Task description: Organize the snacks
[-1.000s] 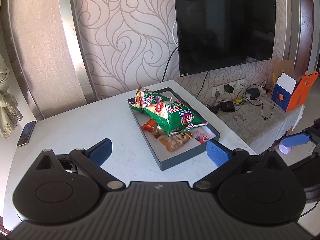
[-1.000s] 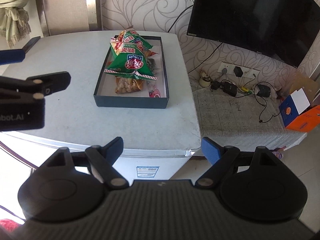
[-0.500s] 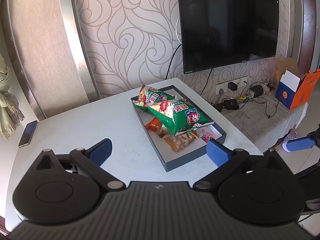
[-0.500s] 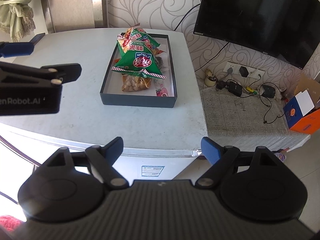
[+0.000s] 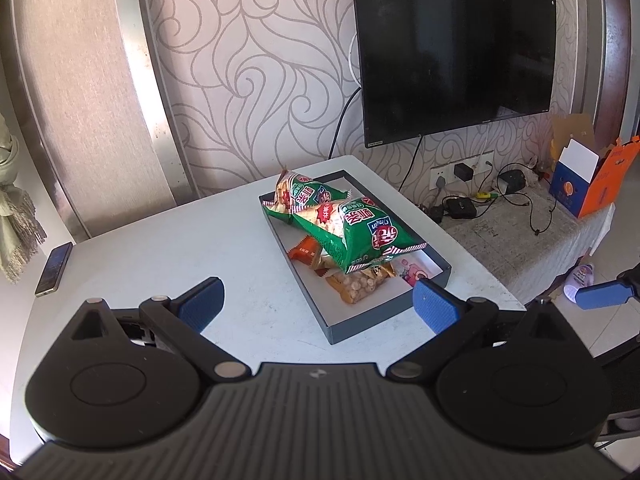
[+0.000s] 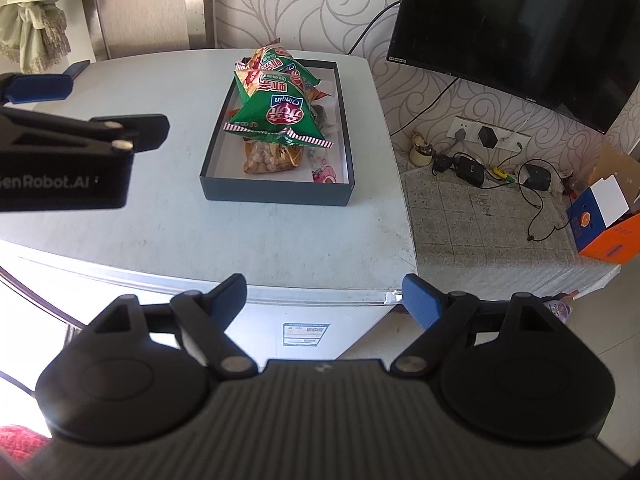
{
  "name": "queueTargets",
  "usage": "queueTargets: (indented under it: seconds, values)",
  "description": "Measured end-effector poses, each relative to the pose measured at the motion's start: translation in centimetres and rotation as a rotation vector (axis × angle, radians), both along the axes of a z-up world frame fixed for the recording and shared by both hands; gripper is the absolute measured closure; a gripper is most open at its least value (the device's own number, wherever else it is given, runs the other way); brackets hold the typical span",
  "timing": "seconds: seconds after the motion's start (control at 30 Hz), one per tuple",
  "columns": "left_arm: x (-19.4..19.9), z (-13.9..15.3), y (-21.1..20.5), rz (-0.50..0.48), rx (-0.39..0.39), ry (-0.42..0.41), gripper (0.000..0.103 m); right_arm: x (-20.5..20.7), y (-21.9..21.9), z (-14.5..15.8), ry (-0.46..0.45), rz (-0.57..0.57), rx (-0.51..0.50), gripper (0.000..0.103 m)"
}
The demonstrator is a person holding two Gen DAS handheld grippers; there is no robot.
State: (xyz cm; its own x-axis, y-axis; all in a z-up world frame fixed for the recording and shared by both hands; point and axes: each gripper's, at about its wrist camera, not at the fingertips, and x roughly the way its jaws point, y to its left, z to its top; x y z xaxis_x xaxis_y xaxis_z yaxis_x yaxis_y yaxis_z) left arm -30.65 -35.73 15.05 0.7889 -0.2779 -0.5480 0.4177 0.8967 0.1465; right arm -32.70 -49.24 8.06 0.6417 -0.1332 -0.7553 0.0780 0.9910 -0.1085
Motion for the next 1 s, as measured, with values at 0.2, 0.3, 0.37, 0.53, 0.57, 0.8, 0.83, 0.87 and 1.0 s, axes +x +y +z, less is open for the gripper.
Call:
queueTargets:
  seconds: [0.2, 0.3, 0.37, 0.53, 0.57, 0.8, 0.83, 0.87, 1.0]
  values:
    - [-0.03, -0.04, 0.06, 0.004, 0.001, 0.002, 0.001, -0.11, 0.11, 0.12, -0.001, 0.007, 0.002, 0.017]
    - [-0.05, -0.12, 0.11, 0.006, 0.004, 0.003, 0.001, -0.10, 0.32, 0.04, 0.002, 0.011, 0.001, 0.017]
    - [0.02, -0.14, 0.17, 0.010, 0.004, 0.005, 0.001, -0.14, 0.38, 0.00, 0.003, 0.014, 0.001, 0.017]
    - [0.11, -0.15, 0.22, 0.015, 0.001, 0.007, 0.001, -0.18, 0.38, -0.08, 0.005, 0.013, 0.002, 0.017]
    - [0.11, -0.13, 0.22, 0.014, 0.000, 0.006, 0.001, -0.23, 0.41, -0.12, 0.005, 0.012, 0.002, 0.017]
    - [-0.09, -0.10, -0.03, 0.007, -0.003, 0.001, 0.001, -0.32, 0.34, -0.08, 0.001, 0.013, 0.001, 0.017]
    - [-0.15, -0.11, -0.05, 0.005, -0.002, 0.000, 0.001, -0.33, 0.34, -0.06, 0.001, 0.013, 0.002, 0.017]
    - [-0.16, -0.16, -0.06, 0.004, -0.002, -0.001, 0.001, -0.35, 0.34, -0.05, 0.001, 0.014, 0.002, 0.017]
    - [-0.21, -0.21, -0.14, 0.001, -0.001, 0.001, 0.001, -0.40, 0.34, -0.06, -0.001, 0.014, 0.001, 0.017]
